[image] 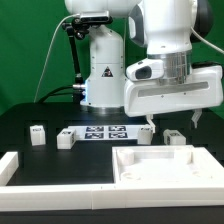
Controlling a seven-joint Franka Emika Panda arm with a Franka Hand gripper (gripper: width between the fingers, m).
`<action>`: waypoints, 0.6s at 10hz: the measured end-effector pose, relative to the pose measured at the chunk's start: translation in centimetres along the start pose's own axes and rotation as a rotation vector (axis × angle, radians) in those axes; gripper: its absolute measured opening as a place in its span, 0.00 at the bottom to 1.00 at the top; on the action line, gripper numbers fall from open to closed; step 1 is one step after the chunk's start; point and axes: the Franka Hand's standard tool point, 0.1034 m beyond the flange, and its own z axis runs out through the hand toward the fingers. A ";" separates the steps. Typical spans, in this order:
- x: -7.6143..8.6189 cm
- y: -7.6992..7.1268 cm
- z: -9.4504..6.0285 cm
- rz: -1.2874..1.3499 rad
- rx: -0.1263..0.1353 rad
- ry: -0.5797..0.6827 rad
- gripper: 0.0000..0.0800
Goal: Assemble one leg
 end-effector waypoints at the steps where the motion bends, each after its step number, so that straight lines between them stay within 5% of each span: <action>1: -0.2 0.0 0.0 -0.006 -0.002 -0.081 0.81; 6: -2.3 -1.3 0.5 -0.004 -0.014 -0.518 0.81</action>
Offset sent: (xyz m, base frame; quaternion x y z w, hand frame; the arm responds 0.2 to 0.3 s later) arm -0.0166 0.0140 -0.0030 -0.0199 -0.1492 0.0367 0.9879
